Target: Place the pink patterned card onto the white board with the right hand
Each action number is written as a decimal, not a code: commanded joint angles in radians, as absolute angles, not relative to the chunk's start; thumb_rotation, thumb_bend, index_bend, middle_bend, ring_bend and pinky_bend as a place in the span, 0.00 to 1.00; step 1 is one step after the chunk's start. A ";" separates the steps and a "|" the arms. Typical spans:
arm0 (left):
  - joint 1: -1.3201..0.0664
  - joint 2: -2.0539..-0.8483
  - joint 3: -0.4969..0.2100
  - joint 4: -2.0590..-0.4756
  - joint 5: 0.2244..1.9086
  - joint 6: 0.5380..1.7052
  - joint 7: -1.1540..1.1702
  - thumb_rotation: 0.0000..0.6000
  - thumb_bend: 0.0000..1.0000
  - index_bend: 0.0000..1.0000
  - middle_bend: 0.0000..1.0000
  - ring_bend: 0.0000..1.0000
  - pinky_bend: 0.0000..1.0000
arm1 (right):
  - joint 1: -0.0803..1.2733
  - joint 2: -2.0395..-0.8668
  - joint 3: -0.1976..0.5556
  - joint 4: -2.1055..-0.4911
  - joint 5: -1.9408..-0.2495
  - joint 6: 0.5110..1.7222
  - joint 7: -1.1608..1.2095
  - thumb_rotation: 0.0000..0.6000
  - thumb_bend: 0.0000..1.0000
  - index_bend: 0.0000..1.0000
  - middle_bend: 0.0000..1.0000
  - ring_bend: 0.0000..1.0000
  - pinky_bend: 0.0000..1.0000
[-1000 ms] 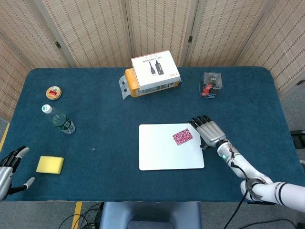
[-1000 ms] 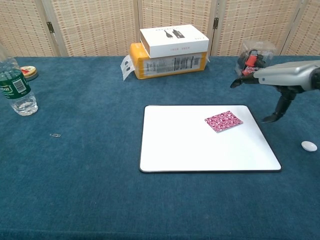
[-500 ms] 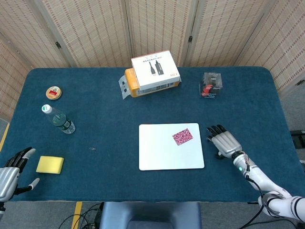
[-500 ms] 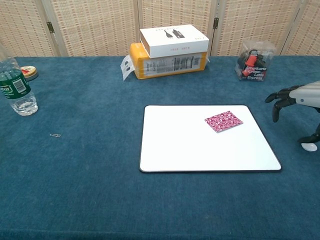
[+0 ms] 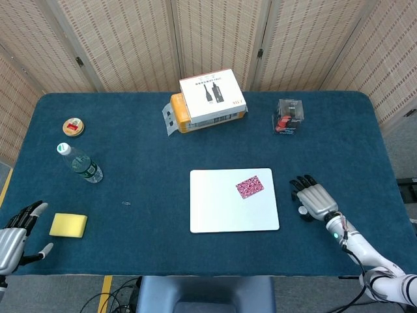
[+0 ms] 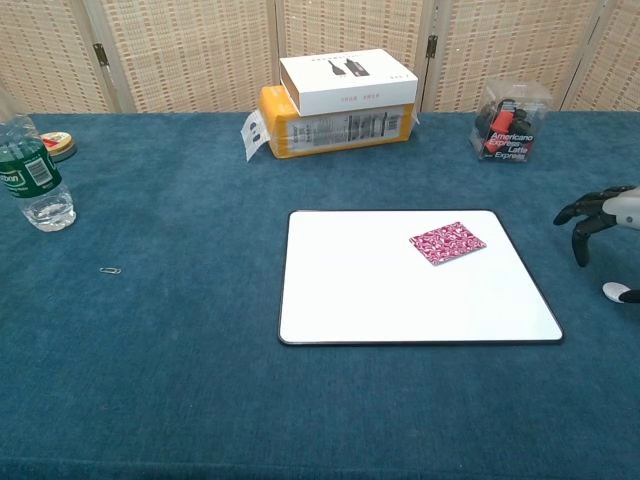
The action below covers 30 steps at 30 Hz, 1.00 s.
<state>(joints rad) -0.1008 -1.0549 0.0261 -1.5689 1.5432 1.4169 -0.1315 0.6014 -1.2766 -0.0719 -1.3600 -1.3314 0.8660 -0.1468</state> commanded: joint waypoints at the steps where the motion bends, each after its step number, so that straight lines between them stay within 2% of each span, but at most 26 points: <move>1: -0.103 -1.057 0.026 -1.570 1.541 1.412 -0.126 1.00 0.29 0.00 0.09 0.12 0.22 | 0.590 -1.285 -0.075 -1.335 -1.342 0.866 -0.136 1.00 0.15 0.43 0.11 0.00 0.00; 16: -0.112 -1.067 0.022 -1.572 1.520 1.386 -0.099 1.00 0.29 0.00 0.09 0.12 0.22 | 0.573 -1.312 -0.072 -1.262 -1.388 0.845 -0.069 1.00 0.16 0.44 0.12 0.00 0.00; 30: -0.113 -1.065 0.022 -1.564 1.526 1.388 -0.122 1.00 0.29 0.00 0.09 0.12 0.22 | 0.579 -1.333 -0.051 -1.244 -1.390 0.819 -0.074 1.00 0.18 0.51 0.14 0.00 0.00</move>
